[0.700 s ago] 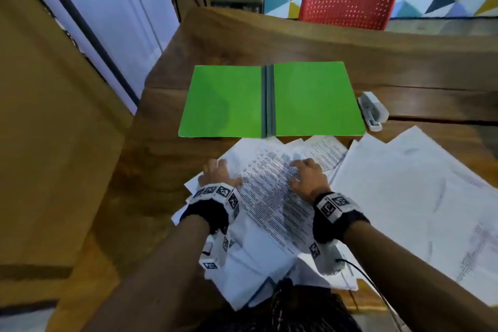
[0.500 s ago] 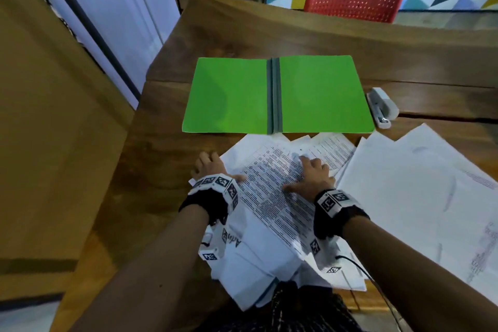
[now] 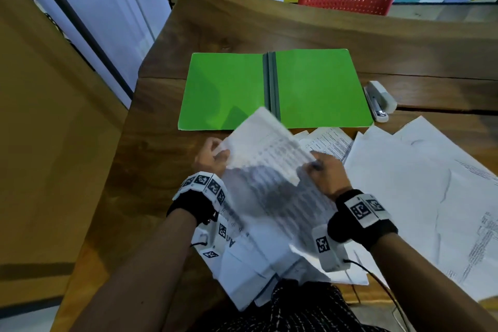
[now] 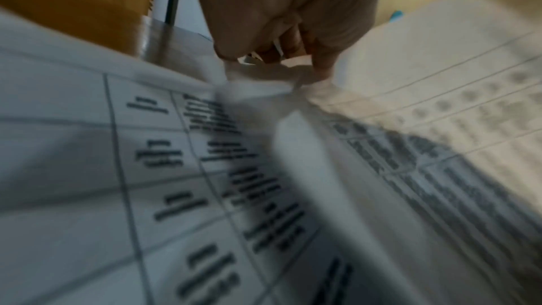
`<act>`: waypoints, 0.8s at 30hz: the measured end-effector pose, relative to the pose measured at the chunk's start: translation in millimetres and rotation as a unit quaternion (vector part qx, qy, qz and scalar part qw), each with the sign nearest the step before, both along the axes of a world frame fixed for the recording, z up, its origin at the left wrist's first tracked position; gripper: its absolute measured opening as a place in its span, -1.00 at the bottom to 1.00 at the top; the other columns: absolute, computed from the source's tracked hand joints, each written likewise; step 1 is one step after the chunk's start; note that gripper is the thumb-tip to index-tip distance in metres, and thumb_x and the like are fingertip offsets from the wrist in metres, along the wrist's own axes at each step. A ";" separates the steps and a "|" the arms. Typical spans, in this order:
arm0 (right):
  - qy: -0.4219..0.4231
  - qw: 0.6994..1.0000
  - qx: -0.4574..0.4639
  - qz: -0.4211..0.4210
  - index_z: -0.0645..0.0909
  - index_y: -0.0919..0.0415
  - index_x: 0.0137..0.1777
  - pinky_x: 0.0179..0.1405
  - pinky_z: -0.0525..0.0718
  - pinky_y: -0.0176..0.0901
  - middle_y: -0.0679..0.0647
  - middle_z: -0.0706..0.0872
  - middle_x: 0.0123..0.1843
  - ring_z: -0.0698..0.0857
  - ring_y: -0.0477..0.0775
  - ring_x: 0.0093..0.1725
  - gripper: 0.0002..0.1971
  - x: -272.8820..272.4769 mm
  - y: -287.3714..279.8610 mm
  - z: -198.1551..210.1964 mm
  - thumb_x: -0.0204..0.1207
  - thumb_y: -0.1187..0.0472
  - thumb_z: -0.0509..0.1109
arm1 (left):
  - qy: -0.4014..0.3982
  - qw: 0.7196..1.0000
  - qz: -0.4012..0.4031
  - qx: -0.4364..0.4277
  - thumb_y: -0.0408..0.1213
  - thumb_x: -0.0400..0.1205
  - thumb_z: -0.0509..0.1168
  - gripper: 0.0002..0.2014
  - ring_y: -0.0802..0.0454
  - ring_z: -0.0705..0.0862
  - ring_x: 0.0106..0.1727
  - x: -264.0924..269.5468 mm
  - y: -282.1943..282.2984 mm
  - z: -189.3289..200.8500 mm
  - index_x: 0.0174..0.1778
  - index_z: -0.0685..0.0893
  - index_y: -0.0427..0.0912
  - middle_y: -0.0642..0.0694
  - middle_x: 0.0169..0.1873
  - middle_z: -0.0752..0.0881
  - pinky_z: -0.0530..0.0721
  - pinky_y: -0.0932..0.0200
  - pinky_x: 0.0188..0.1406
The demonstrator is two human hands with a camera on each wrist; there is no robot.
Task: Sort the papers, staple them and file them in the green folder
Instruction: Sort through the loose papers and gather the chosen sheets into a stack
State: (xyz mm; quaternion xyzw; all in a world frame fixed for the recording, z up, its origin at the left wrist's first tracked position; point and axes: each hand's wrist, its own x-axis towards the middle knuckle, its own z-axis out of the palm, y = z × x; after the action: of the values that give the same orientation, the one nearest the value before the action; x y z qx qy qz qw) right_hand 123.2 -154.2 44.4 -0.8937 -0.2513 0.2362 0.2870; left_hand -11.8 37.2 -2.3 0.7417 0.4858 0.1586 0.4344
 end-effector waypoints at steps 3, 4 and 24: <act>-0.040 0.992 0.027 -0.112 0.53 0.49 0.32 0.37 0.49 -0.03 0.50 0.61 0.32 0.62 0.36 0.30 -0.66 16.7 -17.4 8.6 0.59 0.37 0.24 | 0.145 0.989 -0.026 0.000 -0.04 0.46 0.44 -0.37 -0.21 0.35 0.46 -0.2 -0.7 -1.8 0.41 0.44 -0.15 -0.20 0.41 0.47 0.36 -0.15 0.46; -0.040 0.988 0.020 -0.145 0.56 0.50 0.28 0.31 0.52 0.01 0.53 0.63 0.27 0.62 0.42 0.28 -0.68 24.4 -24.4 6.9 0.59 0.36 0.22 | 0.196 0.979 -0.050 0.016 0.05 0.40 0.47 -0.24 -0.21 0.28 0.50 -0.5 -4.9 -1.1 0.46 0.38 -0.17 -0.19 0.48 0.37 0.30 -0.17 0.47; 0.035 0.971 -0.051 -0.233 0.25 0.28 -0.42 -0.19 0.32 -0.06 0.28 0.46 -0.40 0.45 0.24 -0.19 -0.68 35.0 -92.5 -54.7 0.55 0.40 0.22 | -0.040 0.960 -0.018 0.276 -0.23 0.71 0.07 -0.65 -0.35 0.68 0.12 12.5 -16.1 138.2 0.21 0.62 -0.40 -0.46 0.07 0.73 0.60 0.01 0.02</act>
State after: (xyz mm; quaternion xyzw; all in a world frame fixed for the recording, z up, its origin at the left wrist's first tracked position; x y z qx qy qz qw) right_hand 158.3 -246.7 -10.2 -0.9320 -0.0140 0.2069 0.2972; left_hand 0.7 21.2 135.9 0.8345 0.3915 0.3083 0.2351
